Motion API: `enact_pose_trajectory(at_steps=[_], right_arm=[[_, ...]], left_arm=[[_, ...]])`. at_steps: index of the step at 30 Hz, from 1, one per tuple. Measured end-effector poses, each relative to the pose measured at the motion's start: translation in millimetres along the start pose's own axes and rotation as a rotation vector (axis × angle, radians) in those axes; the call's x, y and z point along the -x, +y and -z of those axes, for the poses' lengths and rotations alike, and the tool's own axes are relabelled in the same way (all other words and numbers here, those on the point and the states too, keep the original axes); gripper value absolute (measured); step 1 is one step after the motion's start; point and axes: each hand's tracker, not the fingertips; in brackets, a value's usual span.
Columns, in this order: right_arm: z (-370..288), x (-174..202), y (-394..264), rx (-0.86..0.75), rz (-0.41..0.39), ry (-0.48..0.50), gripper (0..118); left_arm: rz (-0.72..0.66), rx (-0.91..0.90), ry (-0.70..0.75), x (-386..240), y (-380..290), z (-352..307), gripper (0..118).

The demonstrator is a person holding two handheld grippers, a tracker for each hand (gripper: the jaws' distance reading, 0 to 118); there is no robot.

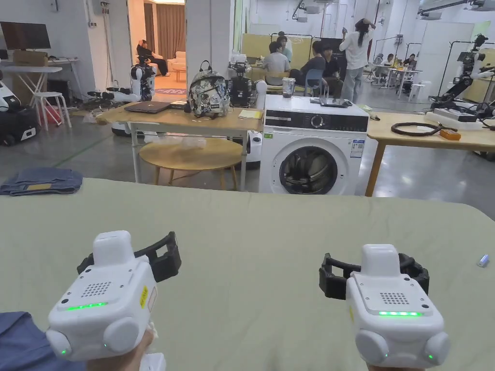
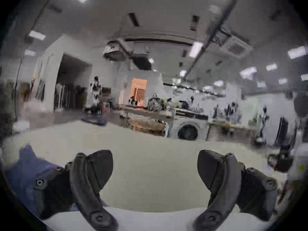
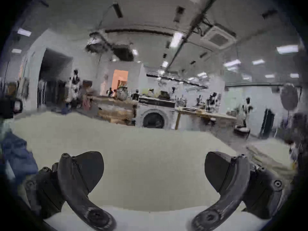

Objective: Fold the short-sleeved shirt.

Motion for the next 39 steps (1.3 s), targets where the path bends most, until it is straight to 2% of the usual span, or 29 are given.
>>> enact_pose_trajectory(at_steps=[3,10,11,13,14,17,19,21,23,29,33,39], right_arm=[[-3,-1,-1,-0.001,0.032,0.003,118],[-7,3,-1,0.000,0.029,-0.008,118],[-7,3,-1,0.000,0.034,-0.011,118],[-8,4,0,0.001,0.050,-0.014,117],[-9,4,0,-0.001,0.057,-0.020,113],[-10,3,1,-0.015,0.062,-0.041,77],[-10,1,1,-0.012,0.061,-0.050,44],[-10,-3,1,-0.017,0.075,-0.065,9],[-12,-6,2,-0.019,0.092,-0.080,0],[-15,-10,5,-0.017,0.106,-0.053,0],[-16,-8,6,-0.008,0.094,-0.043,0],[-16,-3,7,-0.002,0.074,-0.041,0]], left_arm=[[0.052,-0.003,0.012,-9,0,-1,104],[0.168,0.002,0.021,-20,4,-4,103],[0.182,-0.007,0.024,-21,5,-6,100],[0.218,-0.021,0.035,-24,6,-7,86],[0.238,-0.029,0.038,-25,6,-7,78],[0.257,-0.026,0.039,-27,7,-10,63],[0.258,-0.025,0.036,-26,7,-12,40],[0.285,-0.036,0.081,-28,6,-13,9],[0.291,-0.047,0.092,-28,6,-16,2],[0.283,0.003,0.014,-30,7,-15,0],[0.325,0.015,0.061,-37,4,-14,0],[0.312,0.038,0.034,-31,4,-12,0]])
